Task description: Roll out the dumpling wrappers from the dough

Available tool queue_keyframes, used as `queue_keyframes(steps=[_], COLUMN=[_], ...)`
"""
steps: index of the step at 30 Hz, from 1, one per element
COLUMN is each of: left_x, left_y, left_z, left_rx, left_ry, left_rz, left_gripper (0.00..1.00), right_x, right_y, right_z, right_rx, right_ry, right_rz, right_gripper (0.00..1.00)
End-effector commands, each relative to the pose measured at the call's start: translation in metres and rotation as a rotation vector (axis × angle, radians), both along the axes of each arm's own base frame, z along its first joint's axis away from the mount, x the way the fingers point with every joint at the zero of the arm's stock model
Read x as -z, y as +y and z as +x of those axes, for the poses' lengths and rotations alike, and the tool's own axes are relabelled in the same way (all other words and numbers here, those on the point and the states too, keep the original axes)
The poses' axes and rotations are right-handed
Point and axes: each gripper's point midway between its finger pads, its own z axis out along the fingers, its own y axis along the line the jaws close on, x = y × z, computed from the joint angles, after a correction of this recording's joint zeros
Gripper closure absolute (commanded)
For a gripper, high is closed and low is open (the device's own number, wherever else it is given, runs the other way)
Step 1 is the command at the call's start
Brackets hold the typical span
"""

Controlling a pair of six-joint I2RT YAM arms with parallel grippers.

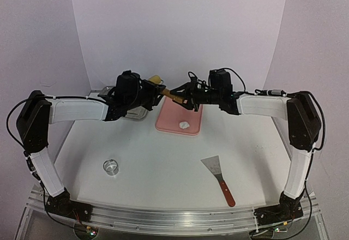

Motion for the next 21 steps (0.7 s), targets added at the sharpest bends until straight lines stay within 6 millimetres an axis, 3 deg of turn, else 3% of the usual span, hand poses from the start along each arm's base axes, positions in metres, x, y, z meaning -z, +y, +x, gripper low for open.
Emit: queue_keyframes(steps=[1, 21], left_x=[-0.052, -0.043], left_y=[0.004, 0.006], left_z=[0.004, 0.012], left_rx=[-0.028, -0.077], left_ry=[-0.148, -0.136], left_rz=[-0.032, -0.022], left_gripper=[1.00, 1.00], right_x=[-0.025, -0.019], right_y=[0.008, 0.019], right_z=[0.006, 0.004], right_rx=[-0.006, -0.032], right_ry=[-0.052, -0.019], right_rz=[0.060, 0.081], right_gripper=[0.61, 0.51])
